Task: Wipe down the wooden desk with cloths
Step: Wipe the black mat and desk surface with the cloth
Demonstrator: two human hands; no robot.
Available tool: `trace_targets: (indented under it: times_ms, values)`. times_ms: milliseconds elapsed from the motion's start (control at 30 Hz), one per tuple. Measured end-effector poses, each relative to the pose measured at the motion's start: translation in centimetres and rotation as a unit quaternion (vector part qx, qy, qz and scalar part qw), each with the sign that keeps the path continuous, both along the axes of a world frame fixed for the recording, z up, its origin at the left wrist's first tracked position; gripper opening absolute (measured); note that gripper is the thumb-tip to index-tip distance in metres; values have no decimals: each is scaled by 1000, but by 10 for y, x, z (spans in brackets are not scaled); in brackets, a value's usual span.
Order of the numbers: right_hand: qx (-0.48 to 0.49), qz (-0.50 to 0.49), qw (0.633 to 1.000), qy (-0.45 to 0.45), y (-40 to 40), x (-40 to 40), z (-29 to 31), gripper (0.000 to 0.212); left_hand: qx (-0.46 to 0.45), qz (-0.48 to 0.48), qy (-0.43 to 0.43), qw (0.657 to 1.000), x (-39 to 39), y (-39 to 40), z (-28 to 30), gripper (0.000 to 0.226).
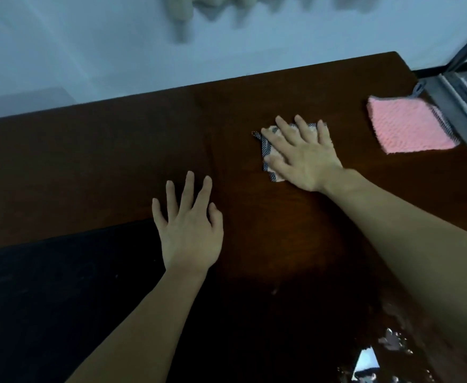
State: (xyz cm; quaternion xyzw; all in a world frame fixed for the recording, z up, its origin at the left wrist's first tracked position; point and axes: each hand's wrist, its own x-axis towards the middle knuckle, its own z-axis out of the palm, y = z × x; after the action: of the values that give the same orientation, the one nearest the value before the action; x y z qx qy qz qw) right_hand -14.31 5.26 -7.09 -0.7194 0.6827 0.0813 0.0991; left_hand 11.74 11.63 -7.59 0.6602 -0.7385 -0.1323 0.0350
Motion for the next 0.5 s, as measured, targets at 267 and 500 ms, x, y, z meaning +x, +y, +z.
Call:
trace_targets:
  times_ms: [267,500]
  values:
    - [8,75,997,-16,135,36,7,67,8,-6,2,1000,-2,0,4,57]
    - [11,115,993,-29,151,17,-1,65,11,-8,-12,1000,-1,1,2,58]
